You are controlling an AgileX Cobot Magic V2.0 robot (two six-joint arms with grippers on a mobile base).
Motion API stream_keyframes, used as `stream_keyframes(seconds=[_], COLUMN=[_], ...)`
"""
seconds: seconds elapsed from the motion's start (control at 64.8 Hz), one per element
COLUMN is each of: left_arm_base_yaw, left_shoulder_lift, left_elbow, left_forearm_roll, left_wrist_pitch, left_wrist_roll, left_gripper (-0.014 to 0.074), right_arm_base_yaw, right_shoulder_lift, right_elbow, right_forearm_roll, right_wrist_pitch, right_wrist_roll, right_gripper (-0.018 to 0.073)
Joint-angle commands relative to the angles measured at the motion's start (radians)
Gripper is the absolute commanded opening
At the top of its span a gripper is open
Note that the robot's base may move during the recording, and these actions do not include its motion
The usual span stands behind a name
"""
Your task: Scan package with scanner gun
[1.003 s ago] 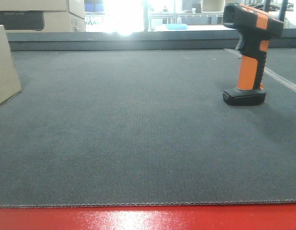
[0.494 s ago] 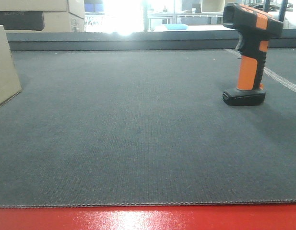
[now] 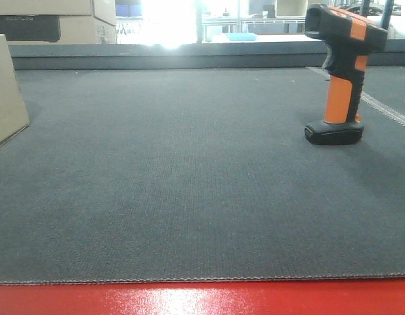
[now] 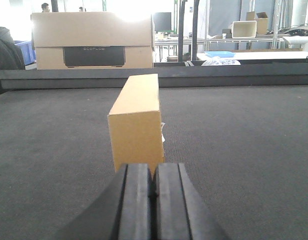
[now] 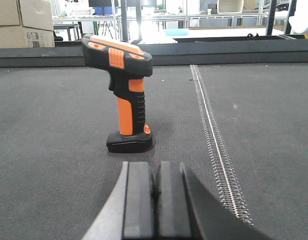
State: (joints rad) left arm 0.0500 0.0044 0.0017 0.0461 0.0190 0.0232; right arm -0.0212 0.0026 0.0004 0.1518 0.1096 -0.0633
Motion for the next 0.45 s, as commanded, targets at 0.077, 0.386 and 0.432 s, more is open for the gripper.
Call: stream_keyframes(seconds=[0.077, 0.386, 0.432], left_arm_base_yaw=[-0.003, -0.003, -0.003], left_shoulder_lift=[-0.004, -0.004, -0.004], left_elbow=[-0.002, -0.002, -0.002], left_forearm_roll=[0.003, 0.003, 0.003], left_wrist_pitch=[-0.019, -0.019, -0.019], left_wrist_roll=[-0.008, -0.008, -0.008], left_gripper=[-0.0111, -0.0111, -0.0111], right_arm_base_yaw=[-0.006, -0.006, -0.006], right_shoulder_lift=[-0.003, -0.003, -0.003], right_elbow=[0.0, 0.0, 0.0], right_forearm_roll=[-0.008, -0.008, -0.008], right_wrist_pitch=[-0.025, -0.025, -0.025], right_wrist_roll=[0.001, 0.001, 0.001], right_gripper=[-0.0158, -0.0158, -0.0158])
